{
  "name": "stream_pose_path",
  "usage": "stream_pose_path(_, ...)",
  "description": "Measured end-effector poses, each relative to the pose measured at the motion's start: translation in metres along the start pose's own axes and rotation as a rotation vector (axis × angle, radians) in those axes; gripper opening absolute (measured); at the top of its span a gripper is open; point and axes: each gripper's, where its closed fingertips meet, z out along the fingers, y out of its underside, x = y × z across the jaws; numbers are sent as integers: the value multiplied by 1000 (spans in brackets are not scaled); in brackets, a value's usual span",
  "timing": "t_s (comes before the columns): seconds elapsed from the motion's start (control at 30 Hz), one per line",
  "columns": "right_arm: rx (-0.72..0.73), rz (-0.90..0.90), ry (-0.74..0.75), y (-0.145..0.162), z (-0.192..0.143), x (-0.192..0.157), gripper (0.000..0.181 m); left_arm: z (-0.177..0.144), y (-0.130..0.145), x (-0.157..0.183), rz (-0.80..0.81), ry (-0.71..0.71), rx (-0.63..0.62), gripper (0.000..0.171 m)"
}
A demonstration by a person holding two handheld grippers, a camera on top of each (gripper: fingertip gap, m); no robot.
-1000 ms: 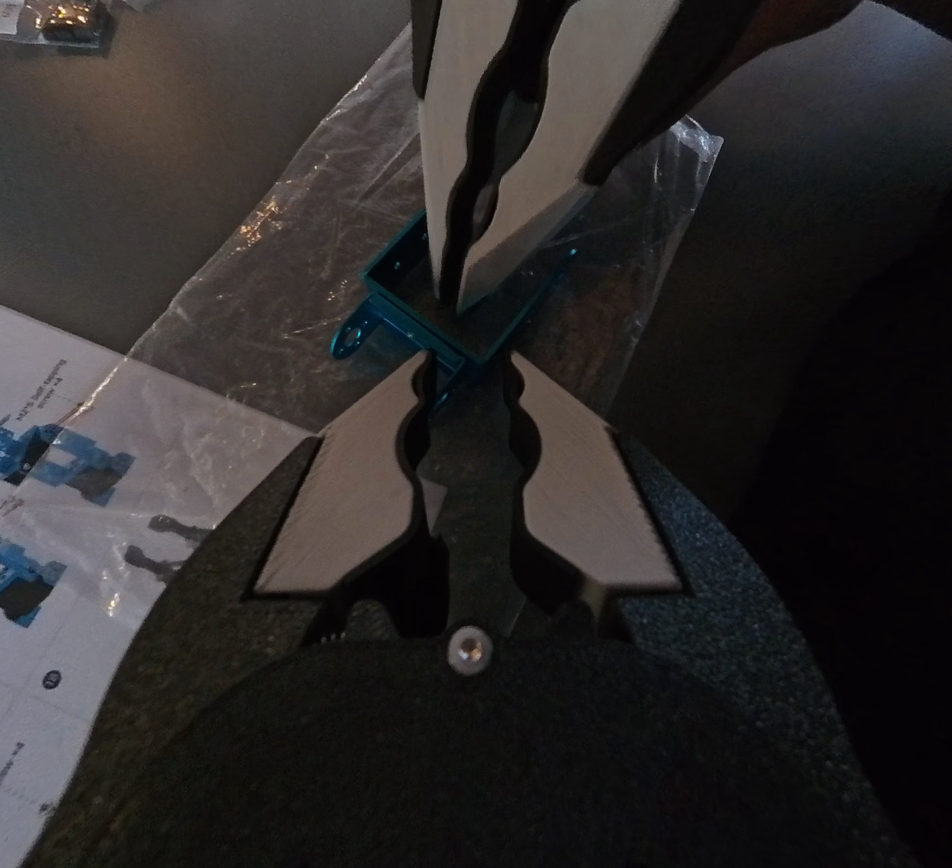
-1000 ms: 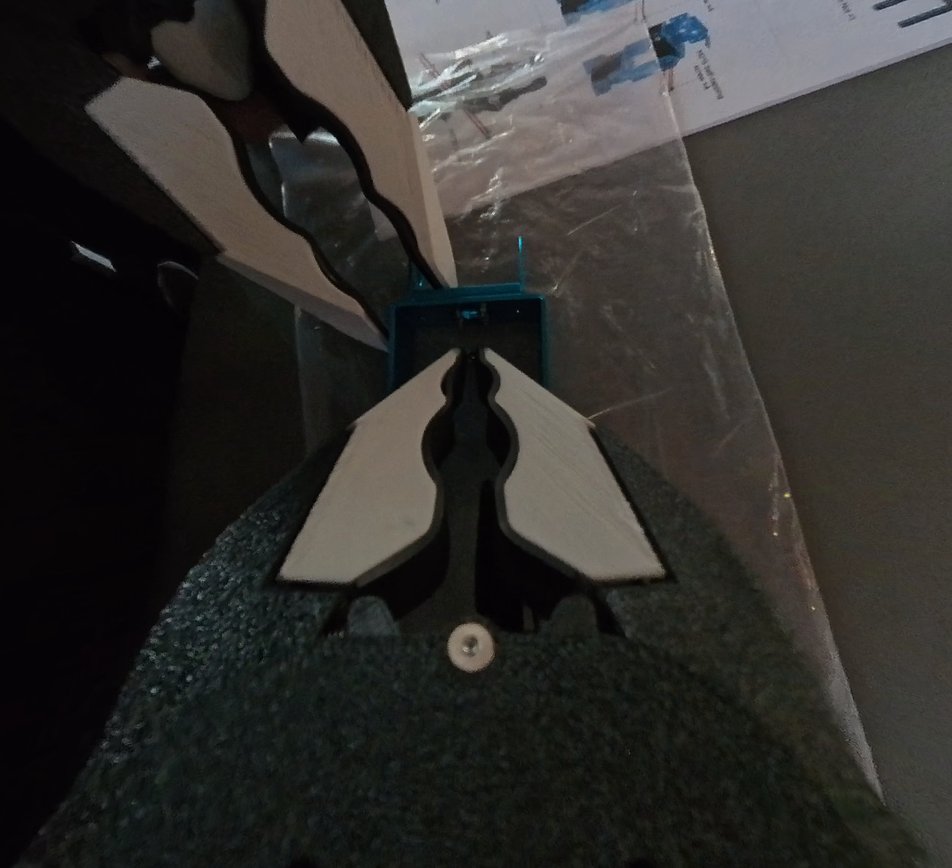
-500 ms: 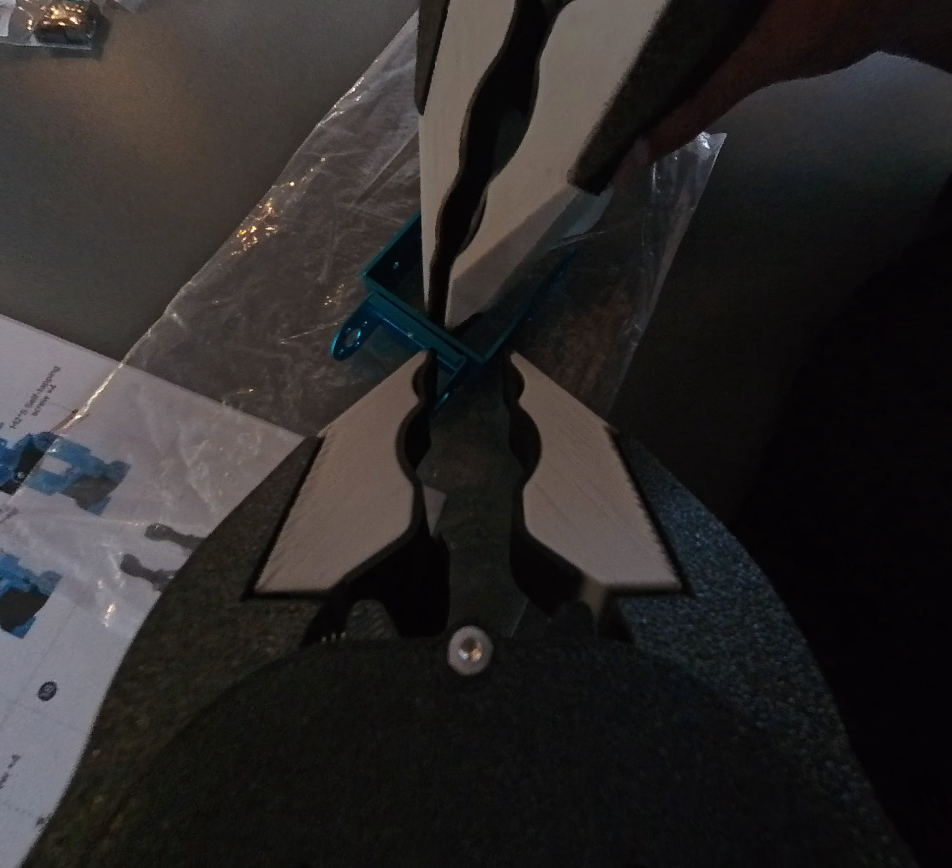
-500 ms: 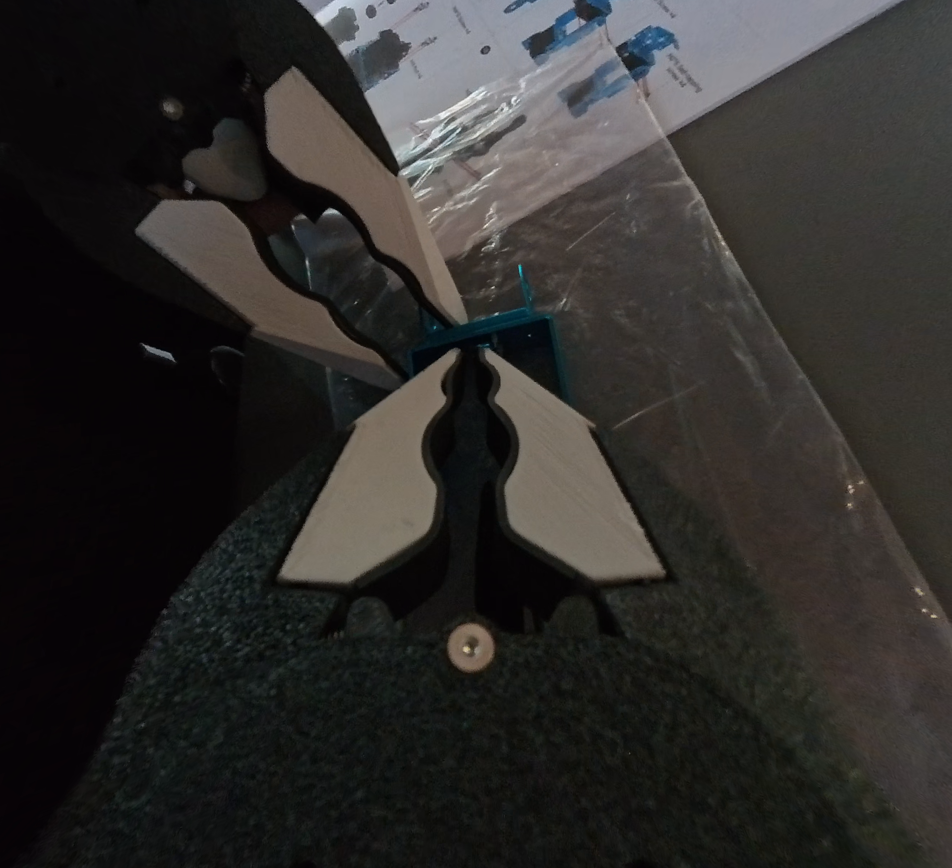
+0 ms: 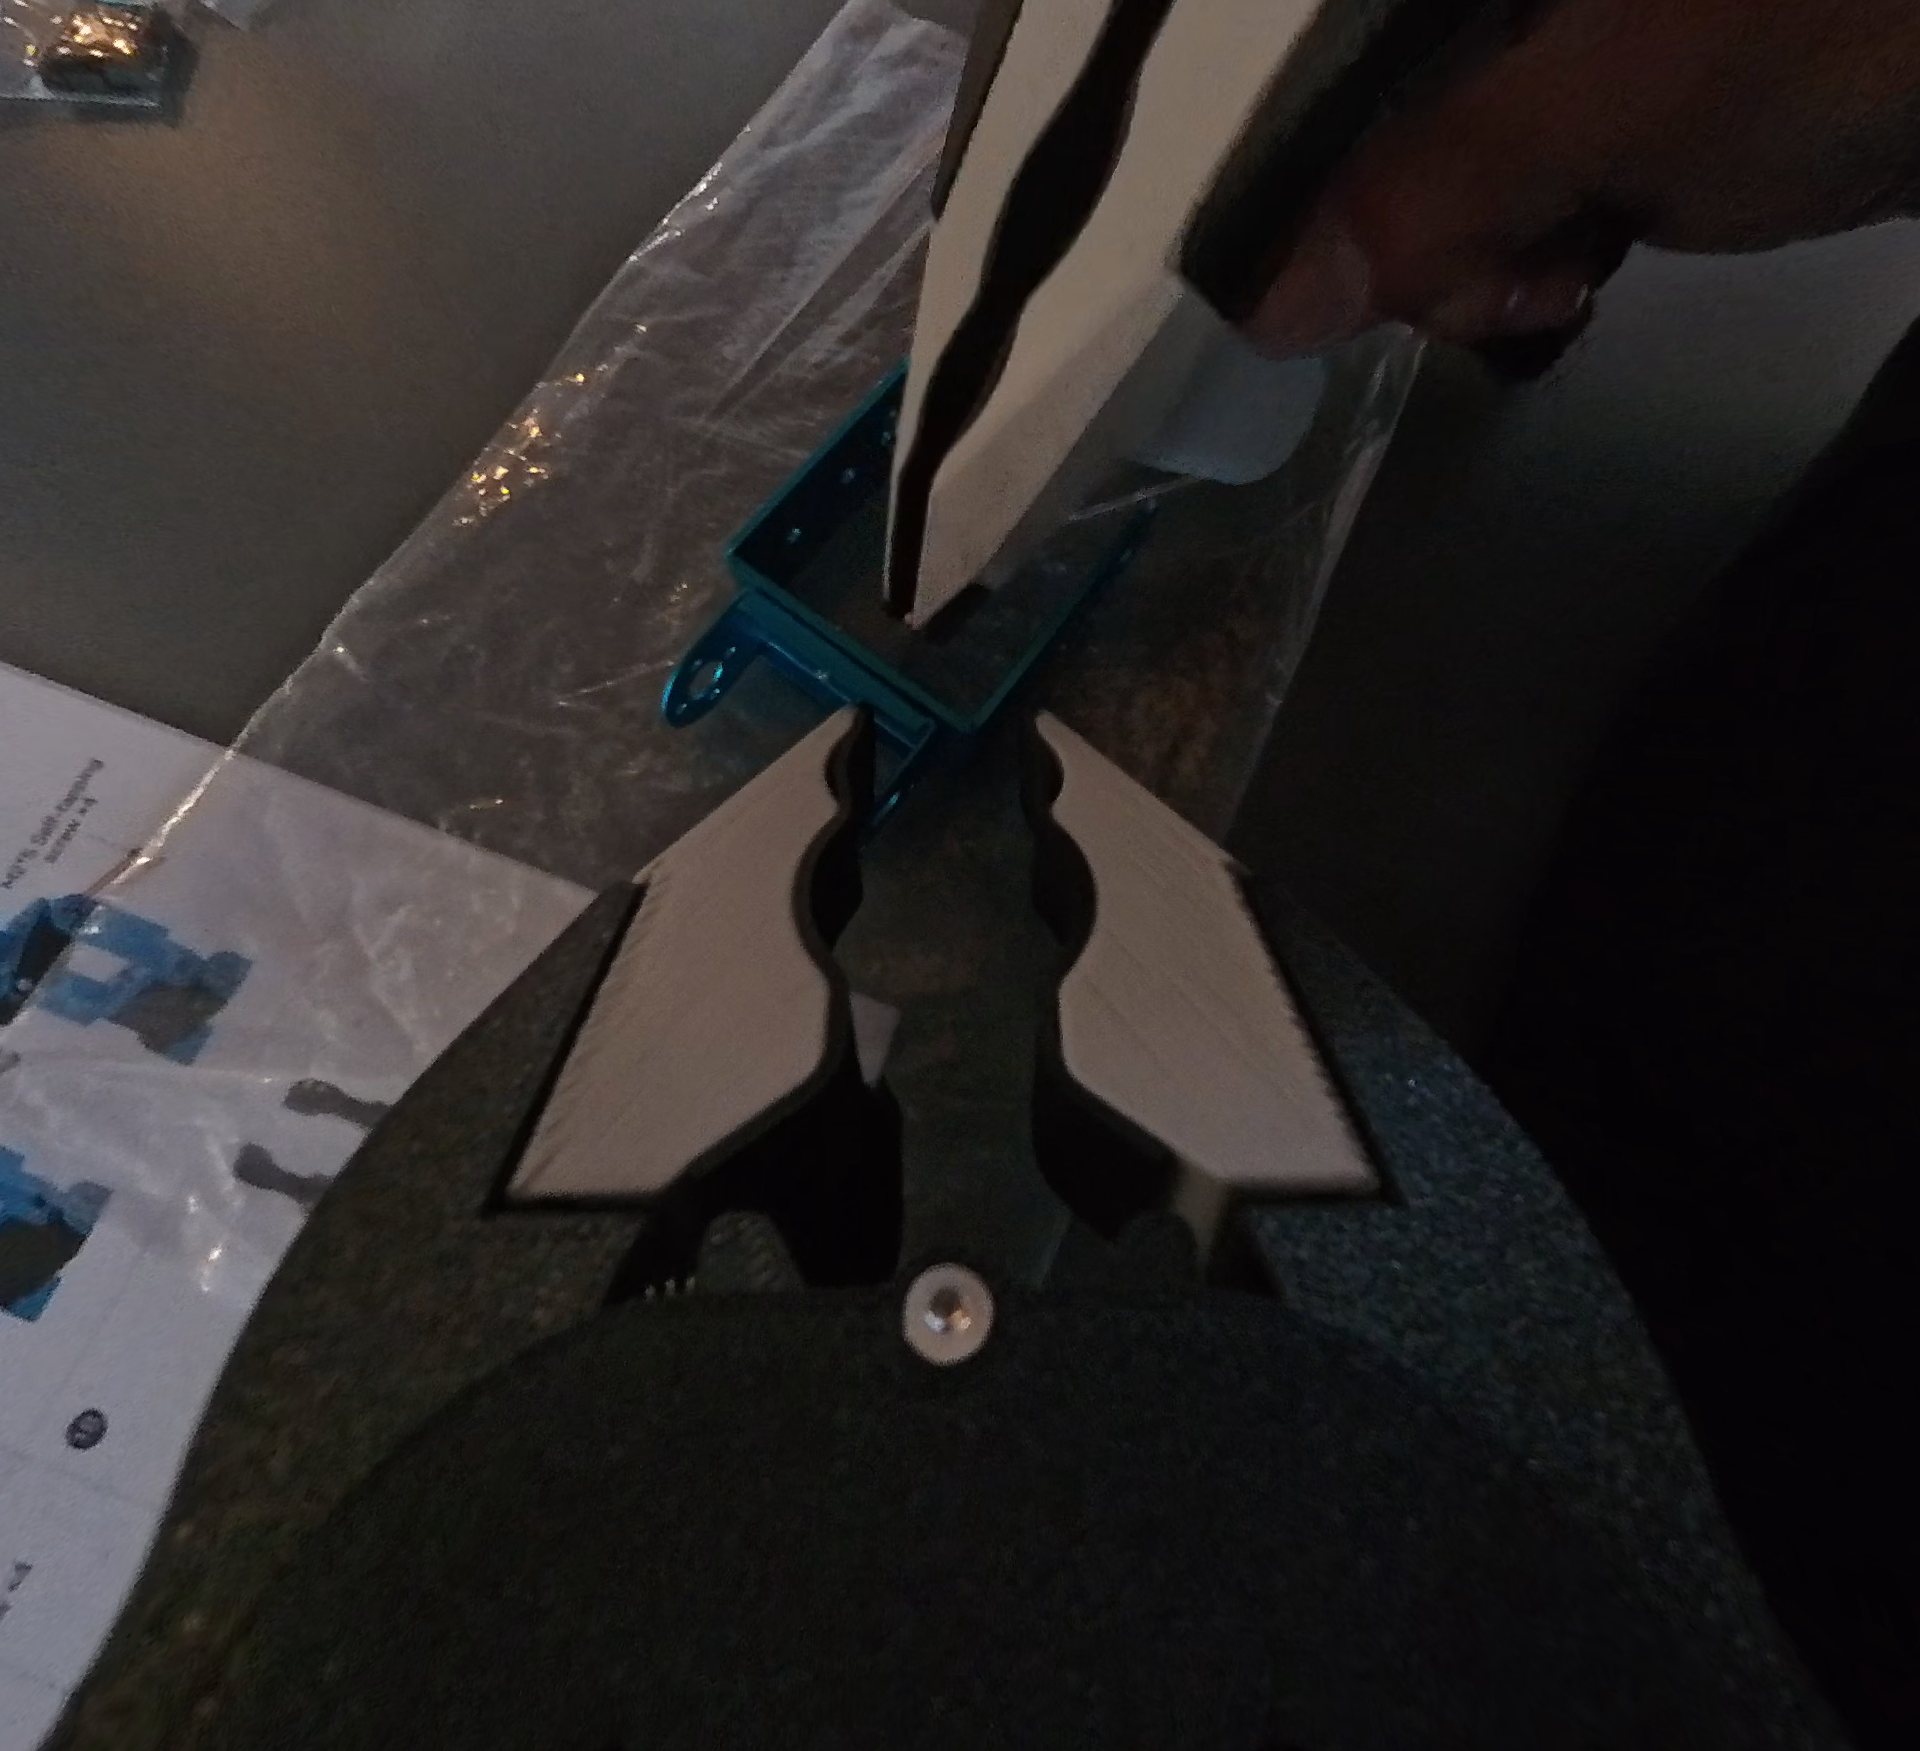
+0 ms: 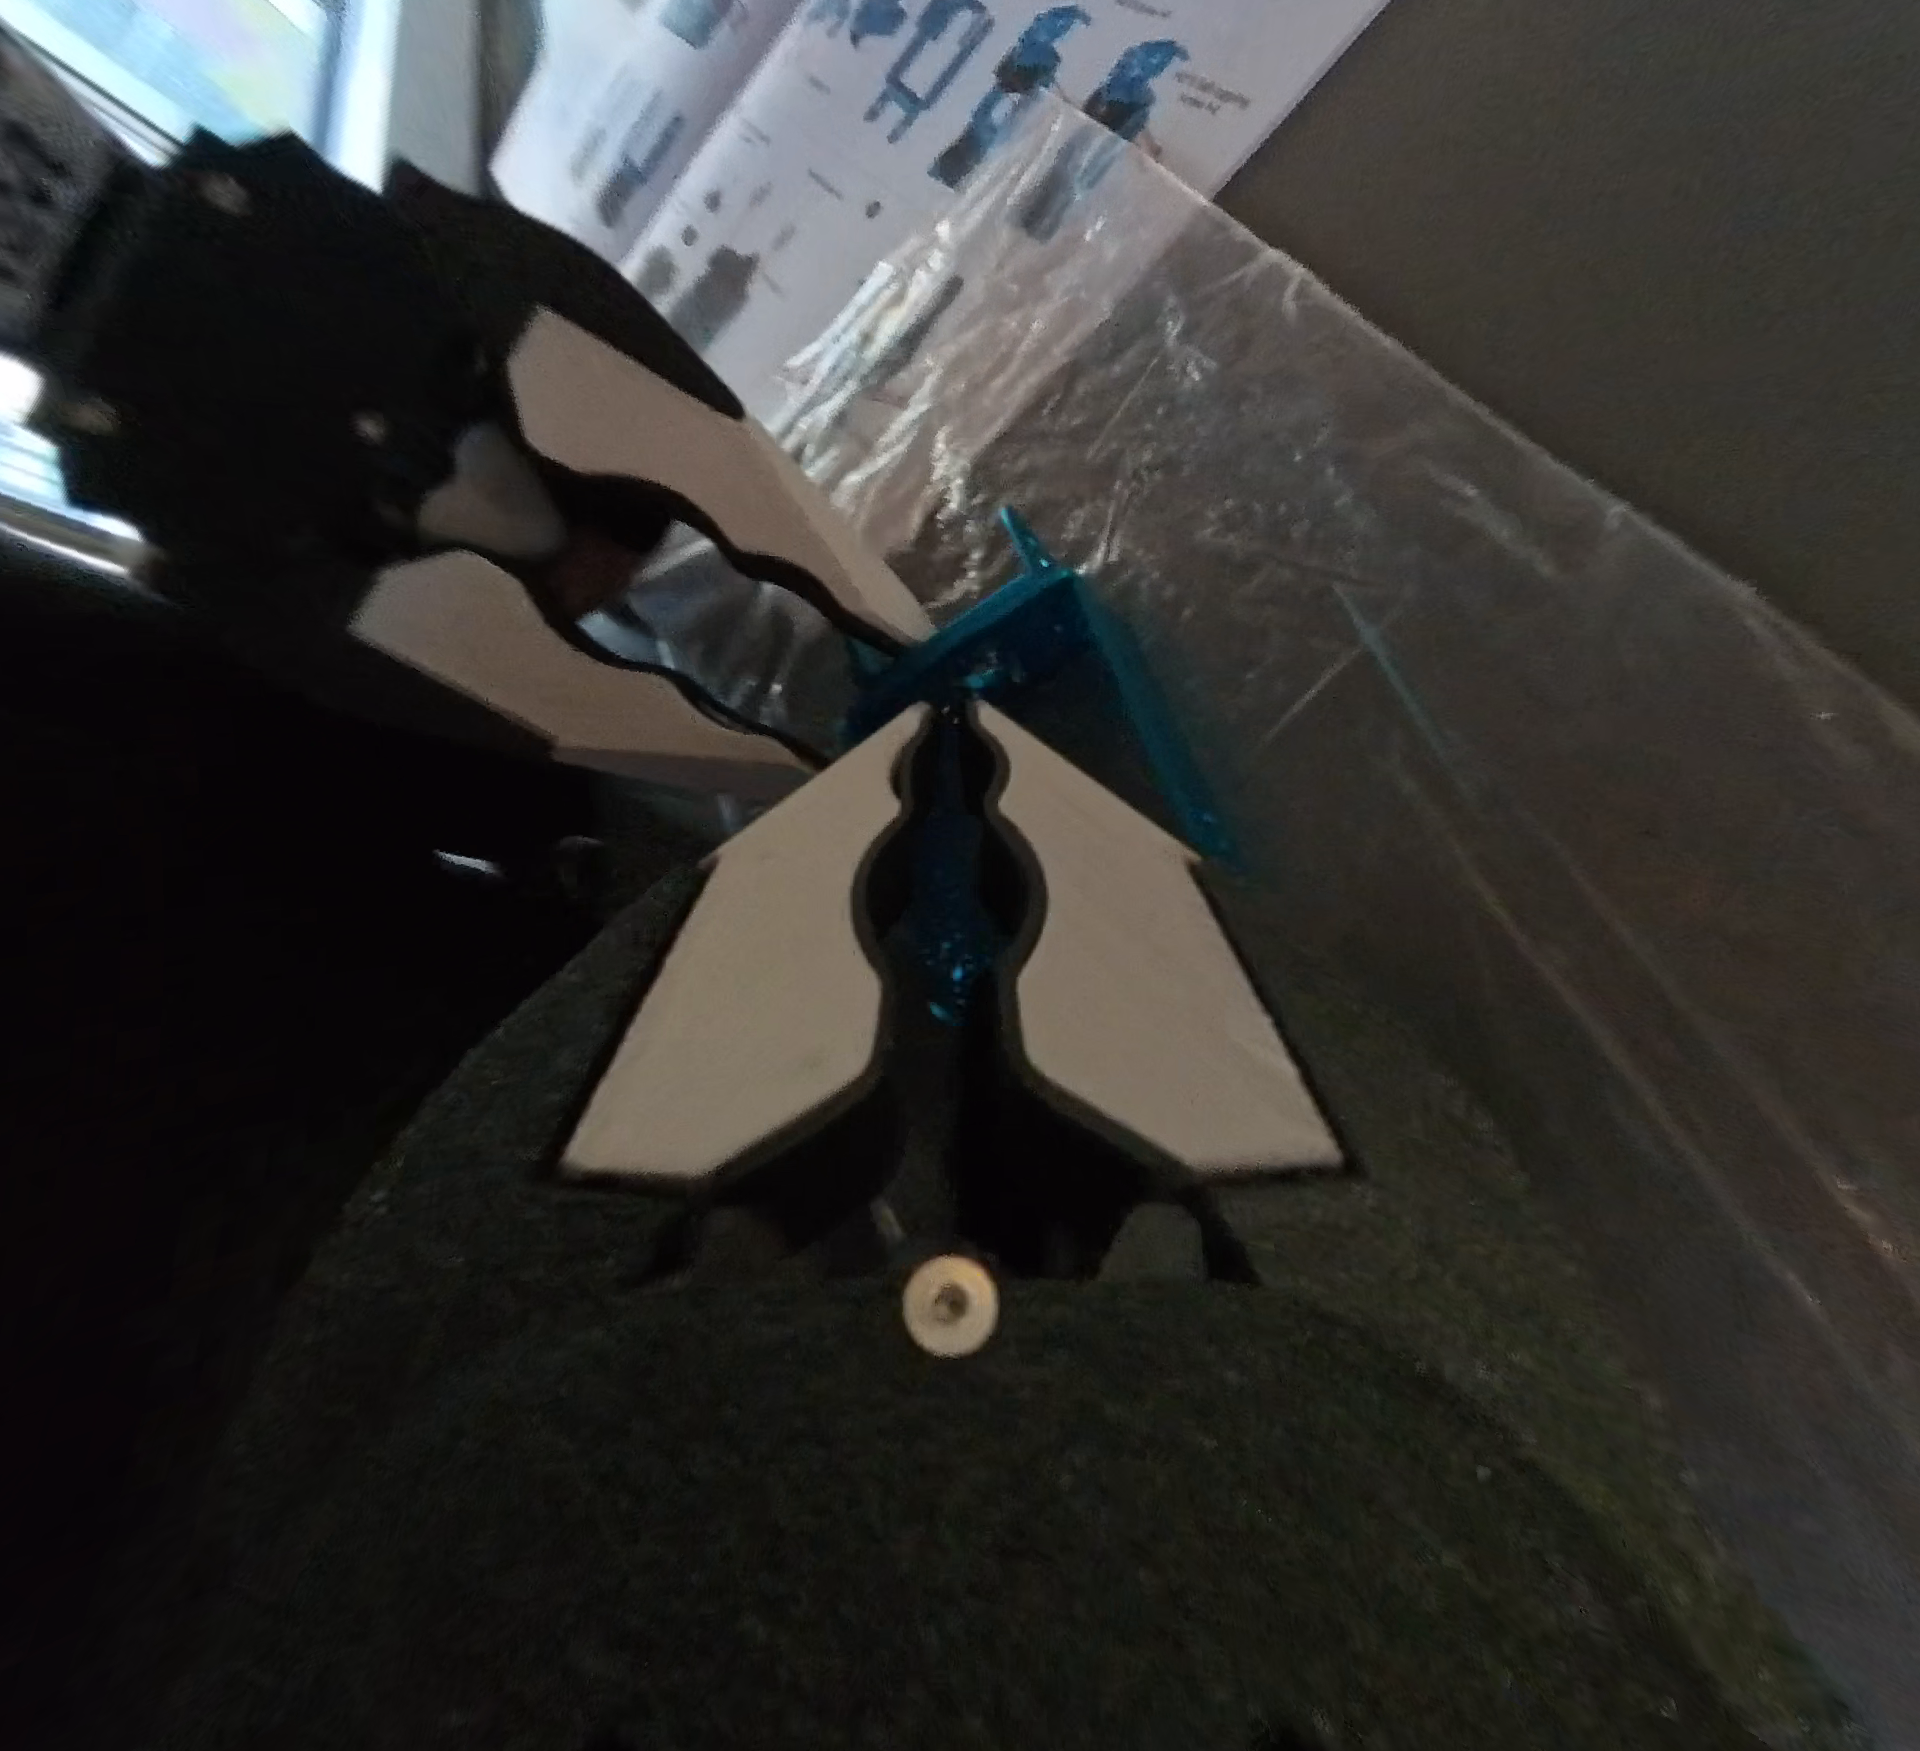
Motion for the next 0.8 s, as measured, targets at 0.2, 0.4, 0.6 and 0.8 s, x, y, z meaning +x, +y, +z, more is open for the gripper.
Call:
stream_pose_path(0.2, 56, 123, -8, -4, 2, 3, 2, 0, 0, 0, 6, 7, -3, 26)
stream_pose_path(0.4, 81, 224, -47, -3, 3, 6, 2, 0, 0, 0, -1, 13, -2, 26)
stream_pose_path(0.6, 79, 243, -72, -3, 7, 2, 2, 0, 0, 0, -6, 18, -1, 25)
stream_pose_path(0.8, 85, 283, -101, -3, 8, 2, 2, 1, 1, 0, -6, 14, 0, 25)
